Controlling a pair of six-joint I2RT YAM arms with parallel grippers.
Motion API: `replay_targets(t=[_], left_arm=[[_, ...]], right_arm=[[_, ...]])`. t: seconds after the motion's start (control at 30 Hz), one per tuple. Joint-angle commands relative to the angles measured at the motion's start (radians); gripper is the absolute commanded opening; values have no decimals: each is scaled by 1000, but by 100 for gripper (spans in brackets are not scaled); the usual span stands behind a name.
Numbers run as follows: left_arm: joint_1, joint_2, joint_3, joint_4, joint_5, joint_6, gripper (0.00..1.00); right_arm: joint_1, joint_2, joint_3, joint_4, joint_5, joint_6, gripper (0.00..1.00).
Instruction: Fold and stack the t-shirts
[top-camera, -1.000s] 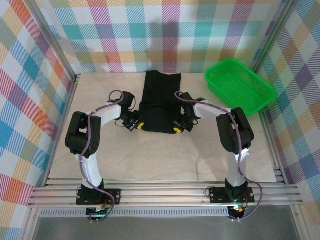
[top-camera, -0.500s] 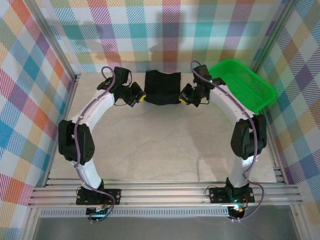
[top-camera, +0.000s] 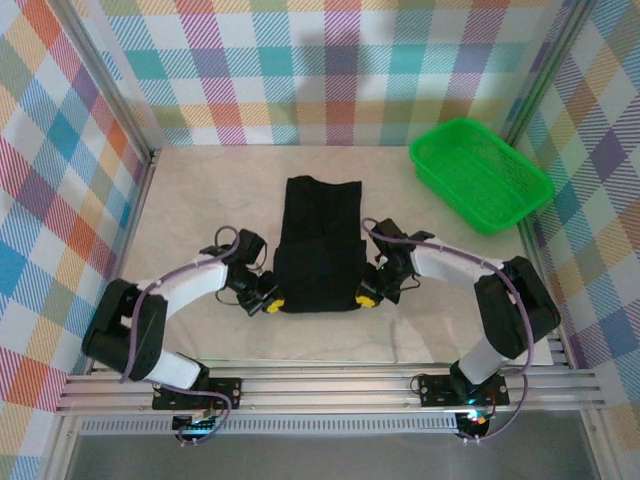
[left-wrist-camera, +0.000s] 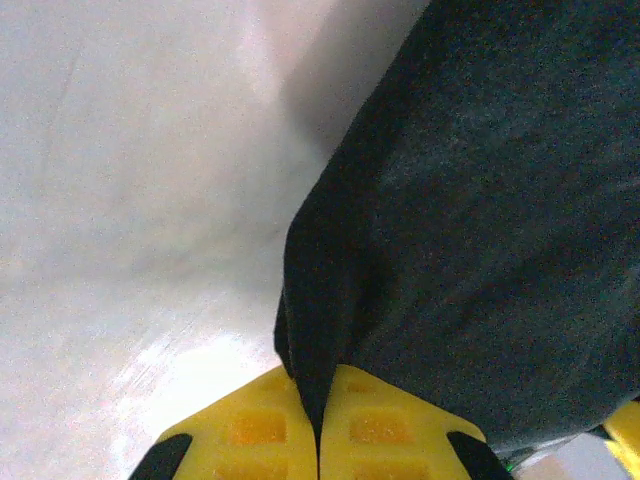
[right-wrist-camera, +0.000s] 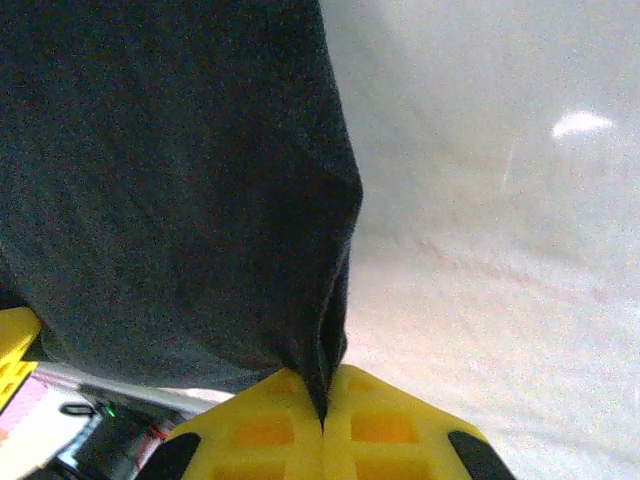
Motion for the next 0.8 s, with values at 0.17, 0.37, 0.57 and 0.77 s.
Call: replay_targets(t=[0.17, 0.37, 0.57, 0.77], left_arm=[[-48, -322, -66, -196, 33, 4, 0], [-48, -423, 91, -236, -49, -60, 0], [-23, -324, 288, -208, -125, -114, 0], [74, -36, 541, -127, -139, -130, 0]], right_arm=[[63, -216, -67, -92, -32, 50, 0], [61, -289, 88, -210, 20, 85, 0], [16, -237, 312, -301, 67, 109, 0], [-127, -31, 546, -270, 61, 106, 0]])
